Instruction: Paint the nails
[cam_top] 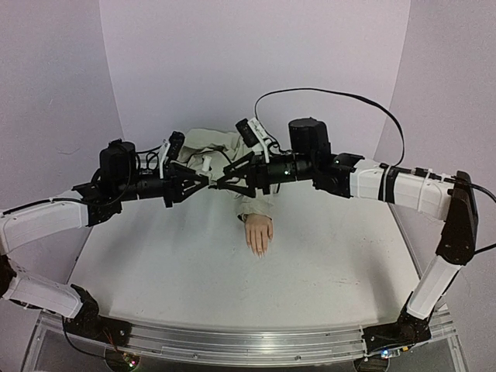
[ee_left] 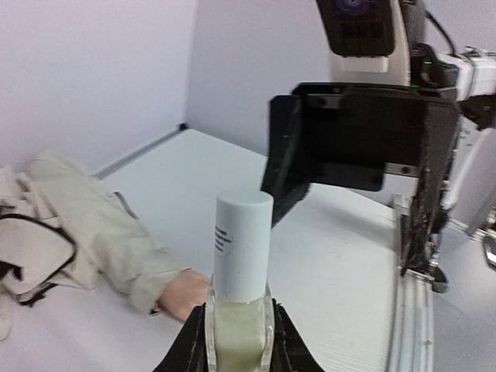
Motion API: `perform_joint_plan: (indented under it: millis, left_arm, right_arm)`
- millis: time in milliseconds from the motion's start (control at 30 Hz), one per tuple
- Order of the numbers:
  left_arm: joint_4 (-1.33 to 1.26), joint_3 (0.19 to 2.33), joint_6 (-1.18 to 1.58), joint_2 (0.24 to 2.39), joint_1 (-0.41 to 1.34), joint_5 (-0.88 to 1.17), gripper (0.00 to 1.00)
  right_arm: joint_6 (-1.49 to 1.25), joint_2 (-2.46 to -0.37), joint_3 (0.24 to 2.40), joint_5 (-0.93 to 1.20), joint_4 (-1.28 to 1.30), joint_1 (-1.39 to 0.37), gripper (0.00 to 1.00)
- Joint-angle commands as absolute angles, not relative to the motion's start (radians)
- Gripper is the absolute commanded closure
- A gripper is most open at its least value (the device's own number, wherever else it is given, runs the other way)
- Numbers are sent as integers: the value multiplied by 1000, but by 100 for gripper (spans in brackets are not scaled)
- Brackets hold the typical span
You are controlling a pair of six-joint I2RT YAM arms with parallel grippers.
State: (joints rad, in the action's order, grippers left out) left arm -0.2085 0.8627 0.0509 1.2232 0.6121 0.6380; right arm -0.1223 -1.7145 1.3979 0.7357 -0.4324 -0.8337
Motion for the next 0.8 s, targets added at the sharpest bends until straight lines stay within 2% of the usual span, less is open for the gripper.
perform_joint_plan:
  millis: [0,233,433,667,767]
  left_arm:
    - [-264,824,-64,1151,658,204,100]
    - [-265,818,-159,1168,761,-14,100]
    - [-265,846,-182,1203,784,-54,100]
    - [-264,867,-194,1209,785,-31,100]
    - [-264,873,-182,1206,785,-28,100]
  right_arm:
    - [-291,-1714,1456,533,-448,-833,28]
    - [-464,-1820,1560,433,-453,-859,28]
    - [-518,-1874,1645,371,-450,-879,31]
    - [-528,-1930,1713,347,-448,-892,56]
    - [-518,-1943,1727,365,-448,-893,62]
